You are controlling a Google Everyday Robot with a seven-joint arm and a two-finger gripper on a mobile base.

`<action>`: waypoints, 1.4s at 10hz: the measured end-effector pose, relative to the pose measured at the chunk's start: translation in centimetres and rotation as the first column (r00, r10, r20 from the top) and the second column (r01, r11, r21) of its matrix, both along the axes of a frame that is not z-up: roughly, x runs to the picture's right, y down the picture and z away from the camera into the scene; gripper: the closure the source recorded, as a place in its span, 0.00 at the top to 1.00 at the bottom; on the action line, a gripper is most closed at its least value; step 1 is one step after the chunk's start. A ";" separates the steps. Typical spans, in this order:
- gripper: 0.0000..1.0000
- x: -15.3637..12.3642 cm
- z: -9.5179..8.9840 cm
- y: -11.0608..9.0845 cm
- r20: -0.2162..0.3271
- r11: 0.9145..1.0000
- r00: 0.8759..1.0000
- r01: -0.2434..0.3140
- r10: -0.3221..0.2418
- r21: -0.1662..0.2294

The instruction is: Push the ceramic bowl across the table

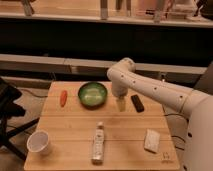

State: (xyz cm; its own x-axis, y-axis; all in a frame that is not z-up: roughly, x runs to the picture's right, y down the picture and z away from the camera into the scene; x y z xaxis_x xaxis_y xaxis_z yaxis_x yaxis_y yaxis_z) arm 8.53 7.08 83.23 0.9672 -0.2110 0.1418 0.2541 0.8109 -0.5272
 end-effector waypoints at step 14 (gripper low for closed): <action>0.80 -0.7 2.5 0.6 -0.008 1.000 1.000 0.004 -0.004 -0.012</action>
State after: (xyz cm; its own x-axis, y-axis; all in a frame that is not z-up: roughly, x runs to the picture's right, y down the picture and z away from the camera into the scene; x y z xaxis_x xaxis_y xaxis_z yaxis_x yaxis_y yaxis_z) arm 7.82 7.66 85.75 0.9674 -0.2135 0.1364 0.2533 0.8035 -0.5387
